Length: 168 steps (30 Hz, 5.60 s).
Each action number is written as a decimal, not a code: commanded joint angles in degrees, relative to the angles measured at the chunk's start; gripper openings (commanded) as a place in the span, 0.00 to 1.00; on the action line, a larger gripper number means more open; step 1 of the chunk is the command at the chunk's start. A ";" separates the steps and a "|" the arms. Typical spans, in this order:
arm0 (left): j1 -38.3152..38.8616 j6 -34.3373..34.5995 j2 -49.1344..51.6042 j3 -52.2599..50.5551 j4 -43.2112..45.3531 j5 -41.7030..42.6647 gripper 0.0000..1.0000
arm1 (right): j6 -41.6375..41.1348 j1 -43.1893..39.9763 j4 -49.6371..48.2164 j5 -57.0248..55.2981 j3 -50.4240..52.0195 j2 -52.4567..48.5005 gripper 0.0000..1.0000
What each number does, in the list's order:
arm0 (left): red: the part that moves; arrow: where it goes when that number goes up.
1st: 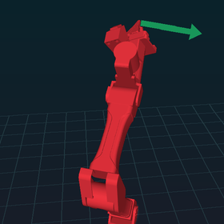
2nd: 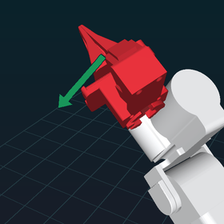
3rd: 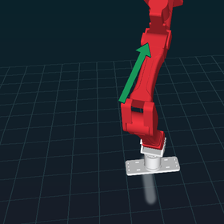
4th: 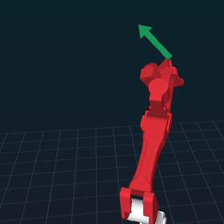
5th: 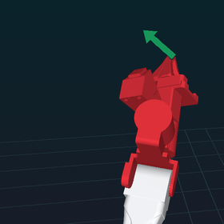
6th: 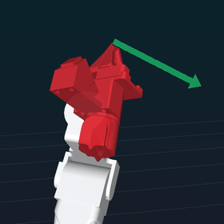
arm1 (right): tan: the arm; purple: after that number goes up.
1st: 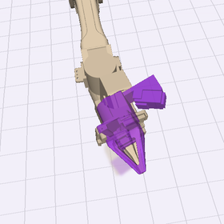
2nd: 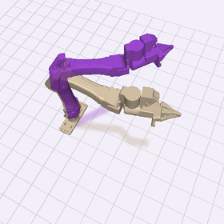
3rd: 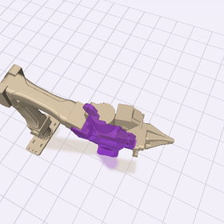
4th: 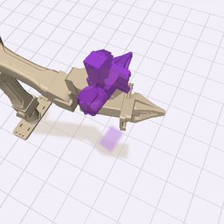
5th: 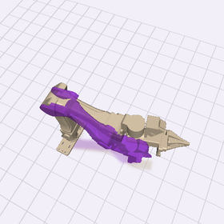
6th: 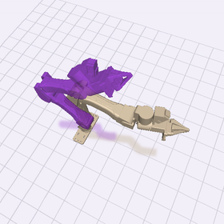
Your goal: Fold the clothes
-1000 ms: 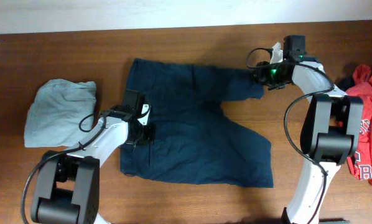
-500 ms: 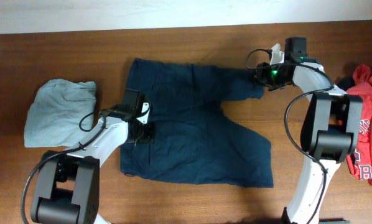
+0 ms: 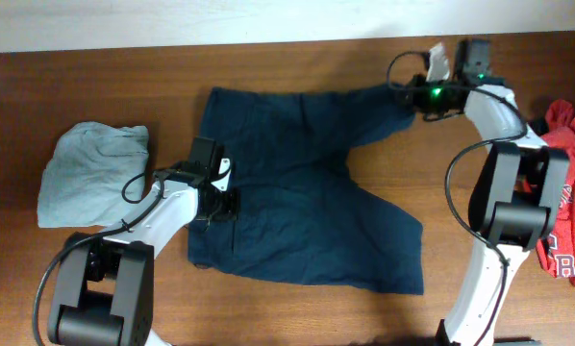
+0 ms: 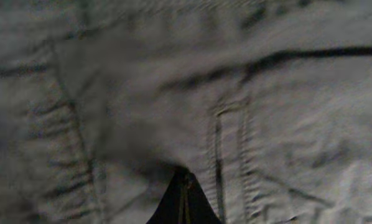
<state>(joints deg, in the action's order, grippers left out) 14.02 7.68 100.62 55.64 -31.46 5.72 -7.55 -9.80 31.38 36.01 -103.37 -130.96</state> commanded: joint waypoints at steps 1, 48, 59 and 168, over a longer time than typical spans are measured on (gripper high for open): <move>-0.15 -0.98 0.70 0.28 -0.02 -1.07 0.00 | 0.87 -0.72 -0.50 1.88 -2.97 2.99 0.06; -0.13 -1.36 0.70 0.28 2.54 -1.05 0.00 | 7.45 -6.99 12.85 -13.53 0.09 0.09 0.76; -0.13 -1.38 0.70 0.28 2.32 -1.05 0.00 | 7.91 -0.70 5.60 -7.26 4.31 1.33 0.09; -0.15 -1.38 0.70 0.28 2.40 -1.05 0.00 | 4.07 21.29 40.02 -38.16 -23.04 6.84 0.05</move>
<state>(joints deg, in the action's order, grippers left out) 14.02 7.25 100.62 55.64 -29.08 5.28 -3.01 11.77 70.91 2.28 -126.13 -124.03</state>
